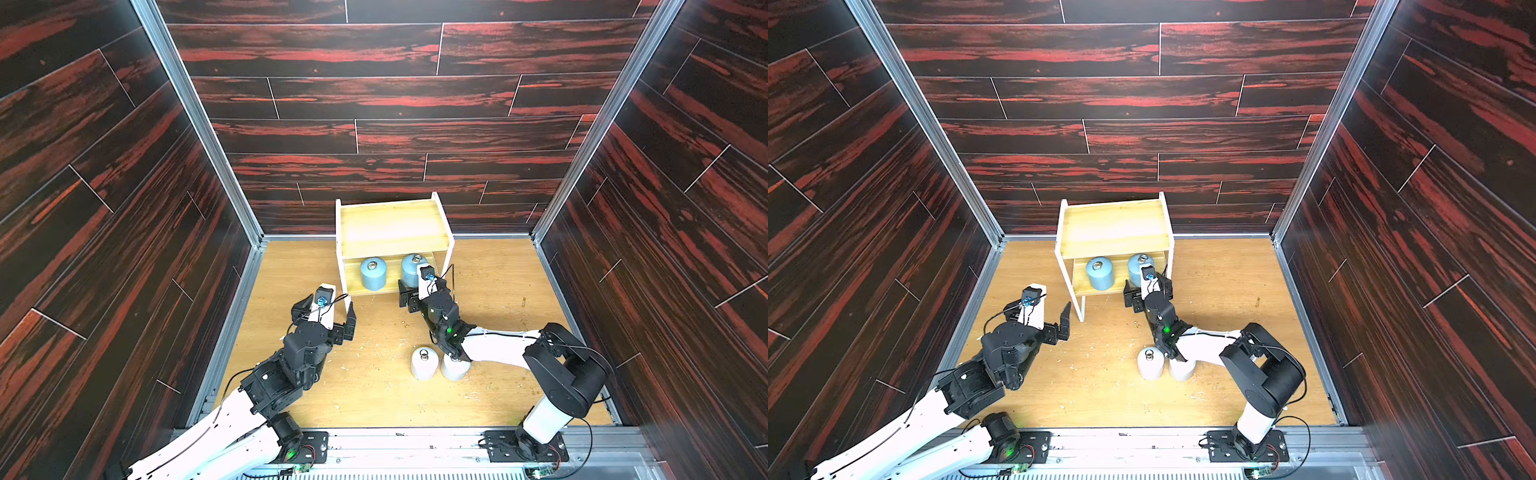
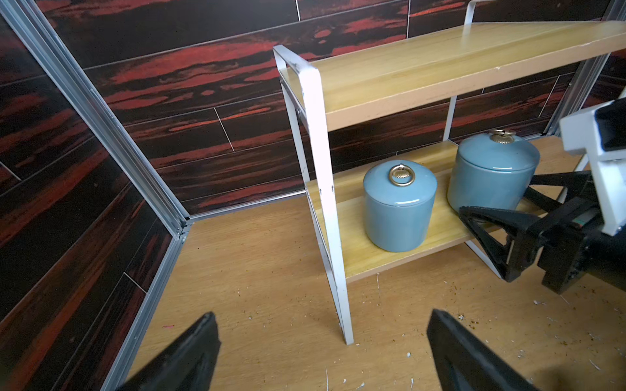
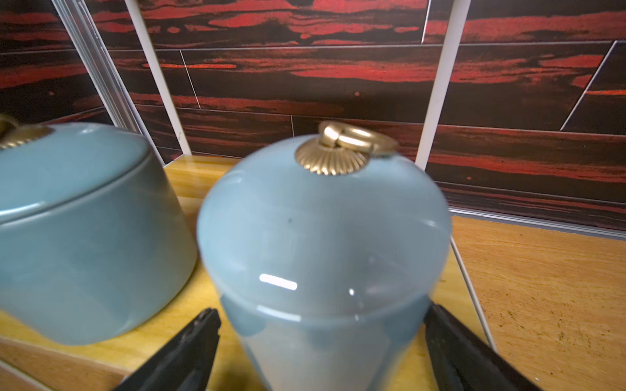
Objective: Remove the tea canisters from the shelf
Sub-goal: Pick up the tea canister from the shelf.
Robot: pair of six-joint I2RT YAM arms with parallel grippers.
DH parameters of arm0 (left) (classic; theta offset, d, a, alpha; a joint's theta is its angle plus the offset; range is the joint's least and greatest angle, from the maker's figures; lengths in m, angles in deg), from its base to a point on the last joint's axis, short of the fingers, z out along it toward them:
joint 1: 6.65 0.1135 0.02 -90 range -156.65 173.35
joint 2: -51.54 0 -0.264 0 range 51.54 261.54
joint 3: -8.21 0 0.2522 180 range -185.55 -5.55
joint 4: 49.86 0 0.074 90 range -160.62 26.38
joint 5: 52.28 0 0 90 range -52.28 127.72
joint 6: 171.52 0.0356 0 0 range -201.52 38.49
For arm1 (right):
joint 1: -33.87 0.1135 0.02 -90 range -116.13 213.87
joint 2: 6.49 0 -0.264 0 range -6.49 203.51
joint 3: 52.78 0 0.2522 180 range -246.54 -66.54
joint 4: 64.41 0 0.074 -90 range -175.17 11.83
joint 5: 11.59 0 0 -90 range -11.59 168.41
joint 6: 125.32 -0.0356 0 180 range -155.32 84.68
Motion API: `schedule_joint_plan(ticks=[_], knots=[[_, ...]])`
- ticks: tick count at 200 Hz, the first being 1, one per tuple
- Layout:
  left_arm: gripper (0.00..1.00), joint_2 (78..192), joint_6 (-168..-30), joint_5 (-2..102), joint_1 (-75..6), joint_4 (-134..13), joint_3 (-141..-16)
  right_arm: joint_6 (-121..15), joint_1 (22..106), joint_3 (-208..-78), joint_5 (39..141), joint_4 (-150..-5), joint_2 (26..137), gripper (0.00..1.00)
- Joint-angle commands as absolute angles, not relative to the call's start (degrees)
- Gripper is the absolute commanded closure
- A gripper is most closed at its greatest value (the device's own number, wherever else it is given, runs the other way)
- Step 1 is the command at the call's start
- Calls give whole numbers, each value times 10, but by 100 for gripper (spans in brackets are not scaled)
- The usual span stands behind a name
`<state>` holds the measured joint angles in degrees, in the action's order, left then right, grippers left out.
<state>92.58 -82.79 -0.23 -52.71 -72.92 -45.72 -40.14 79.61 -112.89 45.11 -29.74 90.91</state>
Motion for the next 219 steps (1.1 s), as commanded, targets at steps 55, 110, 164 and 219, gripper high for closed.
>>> schedule_joint_plan(ticks=[55,110,164,219], knots=[[0,926,-821,-2,-523,-722,-458,-394,788,-1149,461,-262,930,2],[0,927,-820,-2,-523,-723,-459,-391,782,-1159,468,-252,944,2],[0,928,-820,-1,-523,-724,-458,-392,778,-1159,473,-240,955,4],[0,928,-820,0,-522,-726,-459,-389,776,-1164,474,-230,965,8]])
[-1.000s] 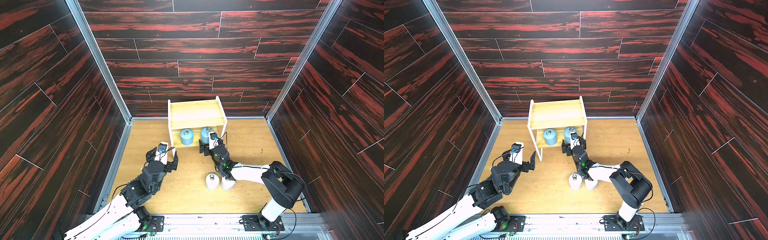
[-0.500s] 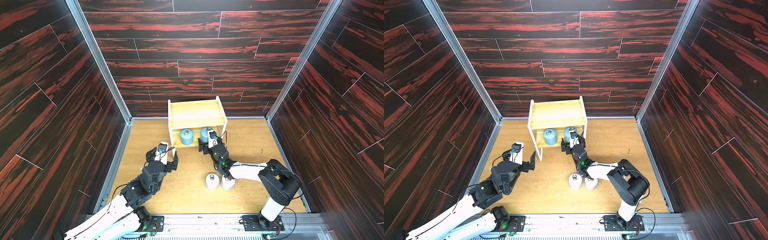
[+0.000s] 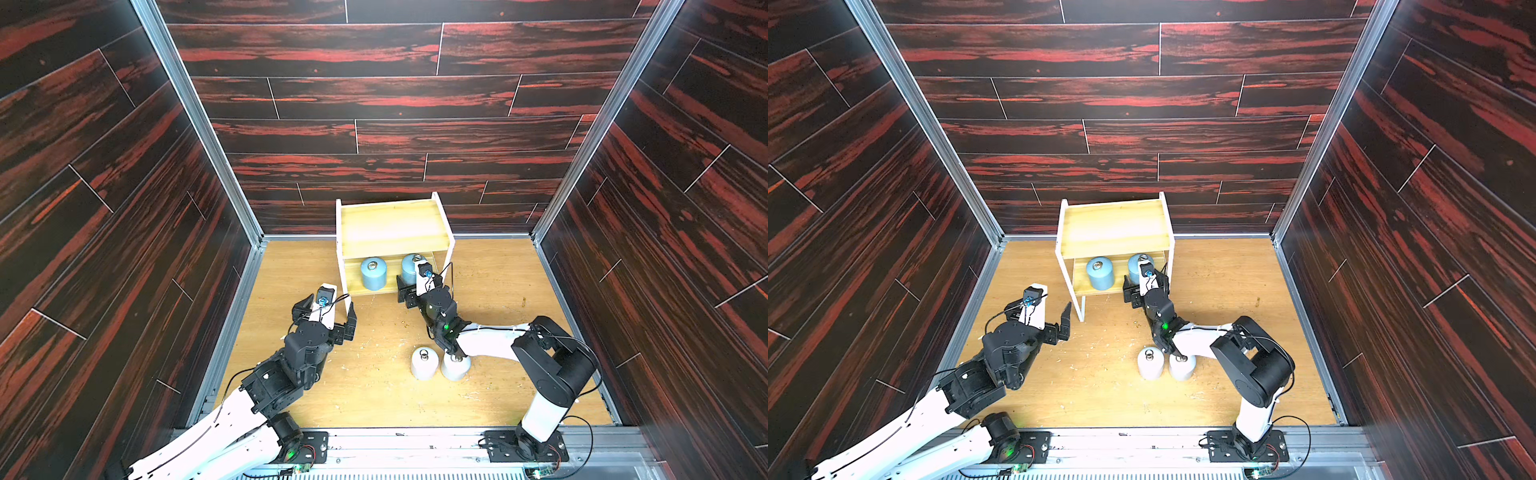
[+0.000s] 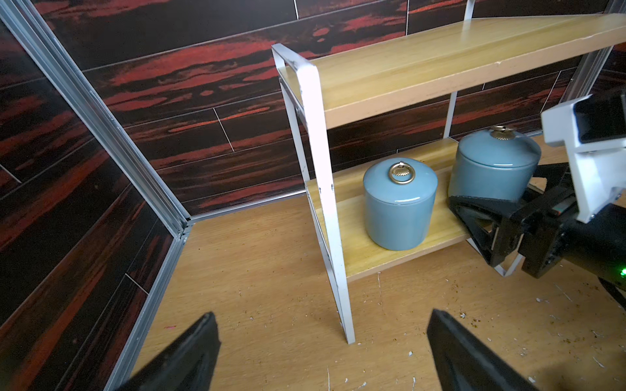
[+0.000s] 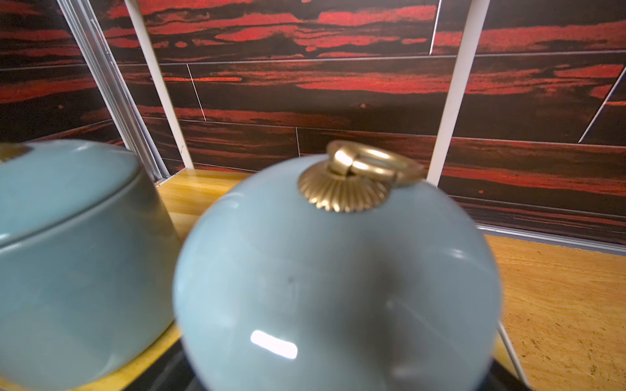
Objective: Remove the tea canisters from the shelf
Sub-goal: Pick up the tea canister from the shelf.
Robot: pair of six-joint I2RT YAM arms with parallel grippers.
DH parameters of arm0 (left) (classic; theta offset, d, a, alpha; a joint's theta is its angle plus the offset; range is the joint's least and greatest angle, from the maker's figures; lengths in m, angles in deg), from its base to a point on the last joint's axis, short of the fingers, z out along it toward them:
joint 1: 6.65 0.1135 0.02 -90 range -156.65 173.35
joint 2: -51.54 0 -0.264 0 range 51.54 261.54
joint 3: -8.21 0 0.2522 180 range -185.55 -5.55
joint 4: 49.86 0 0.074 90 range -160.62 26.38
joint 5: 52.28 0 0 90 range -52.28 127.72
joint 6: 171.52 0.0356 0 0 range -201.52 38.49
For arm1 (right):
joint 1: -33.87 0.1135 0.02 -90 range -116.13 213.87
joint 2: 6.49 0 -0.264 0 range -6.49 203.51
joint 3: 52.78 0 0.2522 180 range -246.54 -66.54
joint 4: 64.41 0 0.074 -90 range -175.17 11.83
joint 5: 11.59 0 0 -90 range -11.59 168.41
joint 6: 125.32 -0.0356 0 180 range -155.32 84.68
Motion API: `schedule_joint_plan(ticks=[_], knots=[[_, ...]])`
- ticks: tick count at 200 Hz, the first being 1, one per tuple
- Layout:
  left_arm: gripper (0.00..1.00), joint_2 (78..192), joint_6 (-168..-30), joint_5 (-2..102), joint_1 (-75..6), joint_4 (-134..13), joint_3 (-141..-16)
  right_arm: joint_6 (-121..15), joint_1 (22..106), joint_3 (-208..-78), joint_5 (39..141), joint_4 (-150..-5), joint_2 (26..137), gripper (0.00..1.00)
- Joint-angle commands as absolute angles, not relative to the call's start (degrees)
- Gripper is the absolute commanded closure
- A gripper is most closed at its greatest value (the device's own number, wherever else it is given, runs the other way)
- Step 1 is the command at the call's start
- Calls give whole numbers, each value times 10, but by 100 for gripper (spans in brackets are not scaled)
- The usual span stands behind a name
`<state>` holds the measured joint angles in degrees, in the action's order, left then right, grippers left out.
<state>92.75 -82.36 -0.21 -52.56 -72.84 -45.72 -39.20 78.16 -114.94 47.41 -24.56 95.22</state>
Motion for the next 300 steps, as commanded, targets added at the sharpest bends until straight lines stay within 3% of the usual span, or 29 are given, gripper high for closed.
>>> schedule_joint_plan(ticks=[1,166,300], knots=[[0,928,-820,0,-521,-726,-459,-390,776,-1164,474,-230,965,8],[0,925,-819,0,-521,-731,-461,-379,772,-1145,507,-200,955,25],[0,926,-814,4,-521,-727,-466,-367,794,-1066,538,-191,865,27]])
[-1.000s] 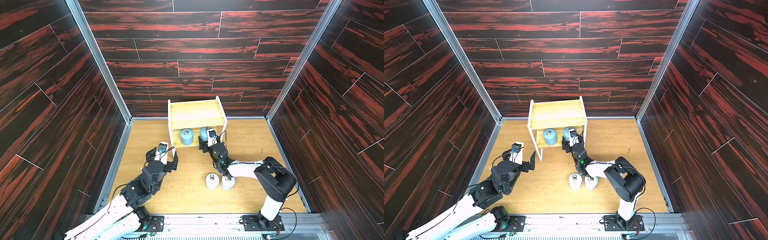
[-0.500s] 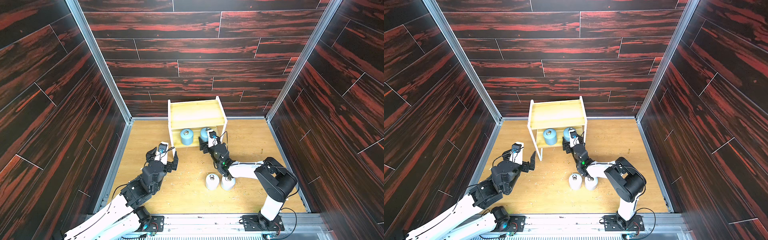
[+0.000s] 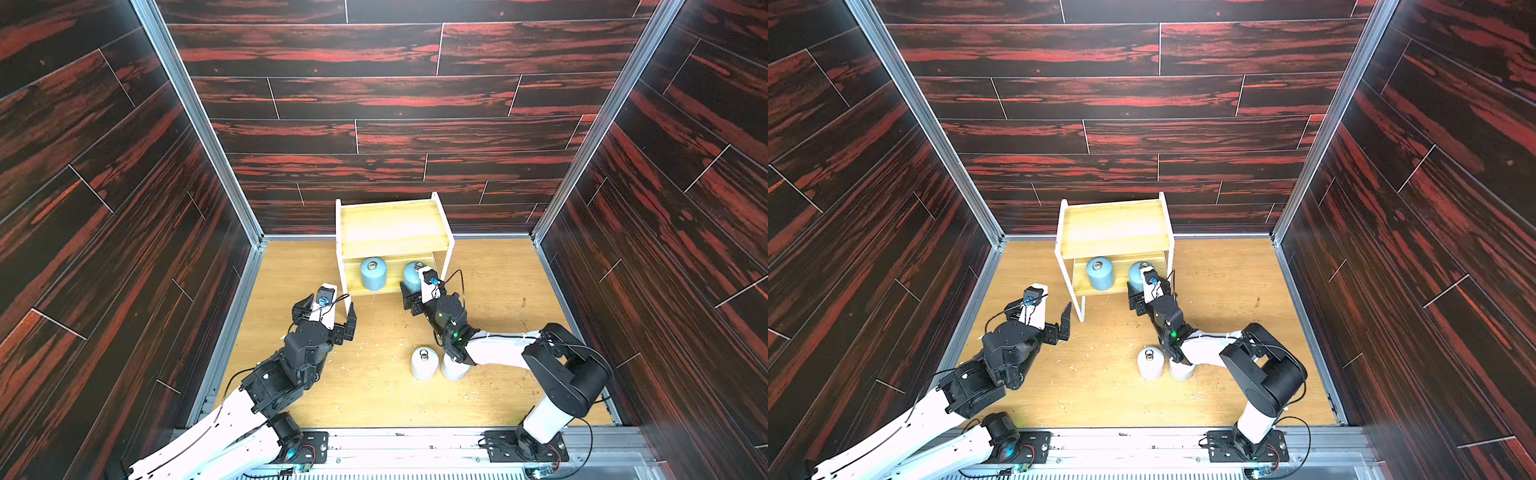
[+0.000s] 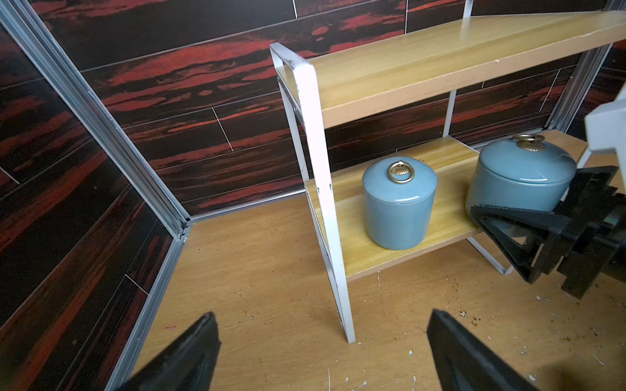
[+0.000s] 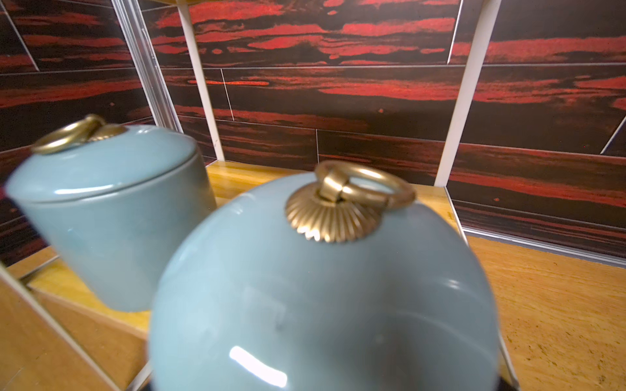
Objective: Remove the tea canisters from the shelf
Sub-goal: Pick up the tea canister from the shelf, then place the tea canister at the center of the board.
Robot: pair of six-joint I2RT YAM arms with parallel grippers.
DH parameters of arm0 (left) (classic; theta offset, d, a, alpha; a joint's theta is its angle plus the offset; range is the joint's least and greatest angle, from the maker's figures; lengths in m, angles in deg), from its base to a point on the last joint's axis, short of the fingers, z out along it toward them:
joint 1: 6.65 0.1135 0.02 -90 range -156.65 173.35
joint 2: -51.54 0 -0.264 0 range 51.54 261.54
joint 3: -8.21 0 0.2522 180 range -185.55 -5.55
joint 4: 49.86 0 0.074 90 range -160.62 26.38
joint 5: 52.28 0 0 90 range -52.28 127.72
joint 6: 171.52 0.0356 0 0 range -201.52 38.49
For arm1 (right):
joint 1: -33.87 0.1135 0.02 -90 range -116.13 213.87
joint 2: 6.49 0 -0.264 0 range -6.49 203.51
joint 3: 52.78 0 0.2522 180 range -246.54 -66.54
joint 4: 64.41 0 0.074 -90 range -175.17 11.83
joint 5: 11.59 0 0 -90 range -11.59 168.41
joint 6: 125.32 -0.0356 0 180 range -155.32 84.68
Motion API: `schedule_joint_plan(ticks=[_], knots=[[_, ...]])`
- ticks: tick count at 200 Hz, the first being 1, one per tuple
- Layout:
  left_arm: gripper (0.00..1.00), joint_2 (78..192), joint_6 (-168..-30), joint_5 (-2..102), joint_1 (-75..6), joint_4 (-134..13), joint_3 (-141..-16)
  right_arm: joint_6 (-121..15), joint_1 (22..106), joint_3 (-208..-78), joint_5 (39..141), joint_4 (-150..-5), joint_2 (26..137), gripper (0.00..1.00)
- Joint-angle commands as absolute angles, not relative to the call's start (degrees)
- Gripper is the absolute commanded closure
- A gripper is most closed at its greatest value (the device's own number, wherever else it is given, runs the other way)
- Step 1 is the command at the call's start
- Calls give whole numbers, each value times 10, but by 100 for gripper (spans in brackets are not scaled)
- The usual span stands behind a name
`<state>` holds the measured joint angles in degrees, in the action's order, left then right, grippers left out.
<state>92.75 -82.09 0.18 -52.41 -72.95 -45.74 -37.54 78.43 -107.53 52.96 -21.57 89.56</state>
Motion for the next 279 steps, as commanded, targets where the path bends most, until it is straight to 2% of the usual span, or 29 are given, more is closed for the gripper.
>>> schedule_joint_plan(ticks=[1,79,153,245,279], knots=[[0,926,-814,4,-521,-727,-466,-367,795,-1066,538,-190,864,27],[0,916,-811,6,-523,-727,-466,-361,838,-1021,531,-201,796,28],[0,895,-806,2,-521,-728,-458,-378,942,-983,487,-212,764,27],[0,878,-803,-3,-522,-728,-452,-440,1083,-960,406,-183,825,28],[0,870,-805,-7,-521,-730,-447,-468,1124,-962,347,-165,856,28]])
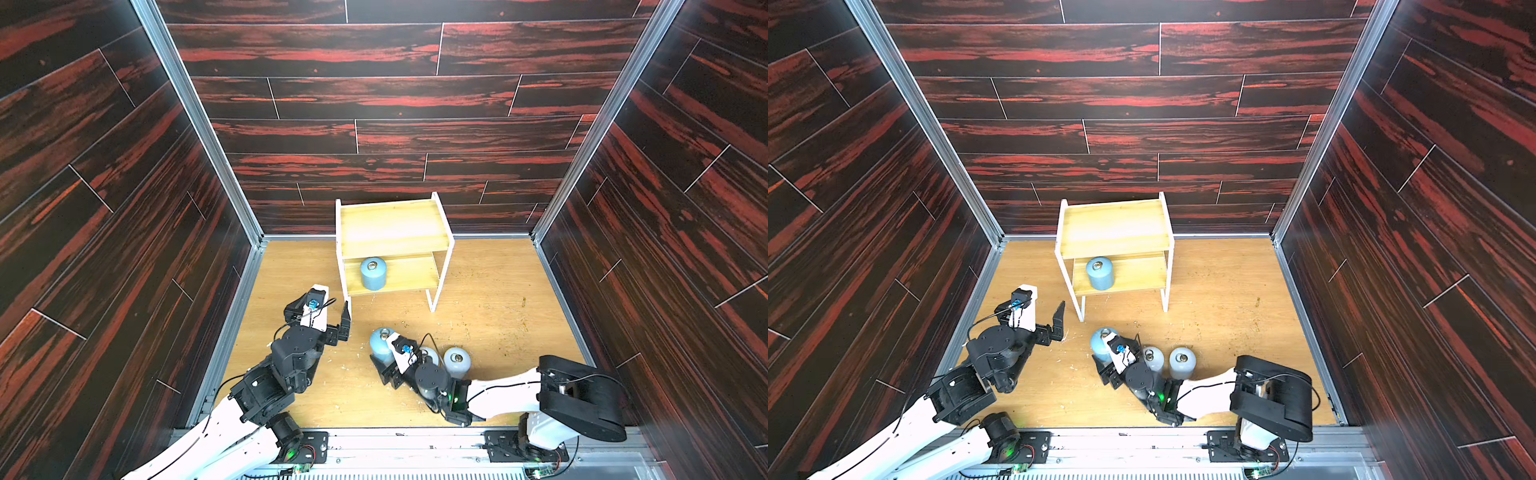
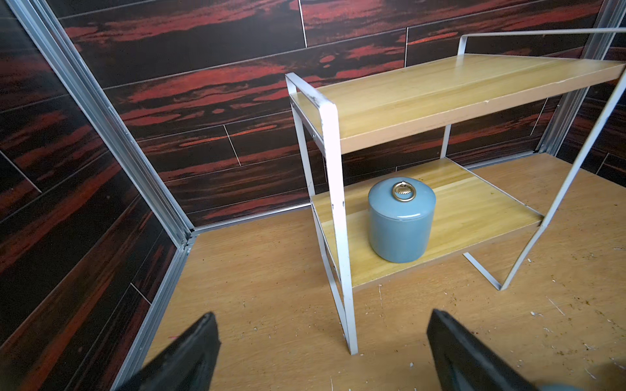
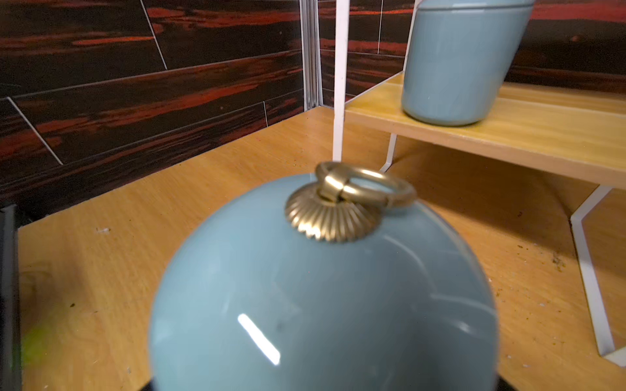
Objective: Remove the tea canisters from the shelf
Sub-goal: Place the tea canister at the center of the board.
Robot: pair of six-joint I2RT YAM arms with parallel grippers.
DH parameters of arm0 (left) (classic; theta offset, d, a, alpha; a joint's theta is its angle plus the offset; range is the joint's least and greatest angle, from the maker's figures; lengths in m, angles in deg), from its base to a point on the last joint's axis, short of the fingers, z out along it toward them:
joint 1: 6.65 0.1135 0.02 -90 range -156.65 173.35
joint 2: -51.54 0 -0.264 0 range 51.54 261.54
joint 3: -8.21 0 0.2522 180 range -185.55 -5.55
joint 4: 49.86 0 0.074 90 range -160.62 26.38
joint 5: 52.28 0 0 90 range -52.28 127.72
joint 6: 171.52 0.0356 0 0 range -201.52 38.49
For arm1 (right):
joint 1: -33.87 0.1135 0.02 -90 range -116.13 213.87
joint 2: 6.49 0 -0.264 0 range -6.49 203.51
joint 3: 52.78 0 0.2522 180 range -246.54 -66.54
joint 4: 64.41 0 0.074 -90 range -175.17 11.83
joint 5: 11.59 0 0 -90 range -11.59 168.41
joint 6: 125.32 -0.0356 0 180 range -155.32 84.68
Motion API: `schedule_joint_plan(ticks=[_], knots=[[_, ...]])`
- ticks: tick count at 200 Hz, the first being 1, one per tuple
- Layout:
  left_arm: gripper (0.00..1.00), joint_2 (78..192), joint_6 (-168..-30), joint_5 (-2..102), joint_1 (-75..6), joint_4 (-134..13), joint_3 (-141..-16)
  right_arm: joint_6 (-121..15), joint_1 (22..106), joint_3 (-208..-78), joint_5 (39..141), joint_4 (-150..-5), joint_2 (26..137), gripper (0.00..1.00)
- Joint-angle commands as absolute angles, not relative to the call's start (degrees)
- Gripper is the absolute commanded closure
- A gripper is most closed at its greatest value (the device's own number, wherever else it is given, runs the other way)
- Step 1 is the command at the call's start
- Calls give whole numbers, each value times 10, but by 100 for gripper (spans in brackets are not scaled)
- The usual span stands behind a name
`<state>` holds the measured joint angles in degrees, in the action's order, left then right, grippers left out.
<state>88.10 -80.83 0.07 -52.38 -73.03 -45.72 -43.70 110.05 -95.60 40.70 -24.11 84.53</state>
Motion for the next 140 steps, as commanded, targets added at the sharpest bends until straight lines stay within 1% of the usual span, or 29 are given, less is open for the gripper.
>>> schedule_joint_plan(ticks=[1,37,79,140], knots=[[0,870,-805,-7,-521,-730,-446,-470,1126,-962,345,-164,857,28],[0,872,-802,-8,-522,-731,-445,-489,1155,-969,273,-165,889,29],[0,872,-802,-6,-522,-728,-443,-531,1166,-979,256,-194,933,28],[0,876,-796,-4,-521,-723,-439,-547,1170,-995,265,-201,982,28]])
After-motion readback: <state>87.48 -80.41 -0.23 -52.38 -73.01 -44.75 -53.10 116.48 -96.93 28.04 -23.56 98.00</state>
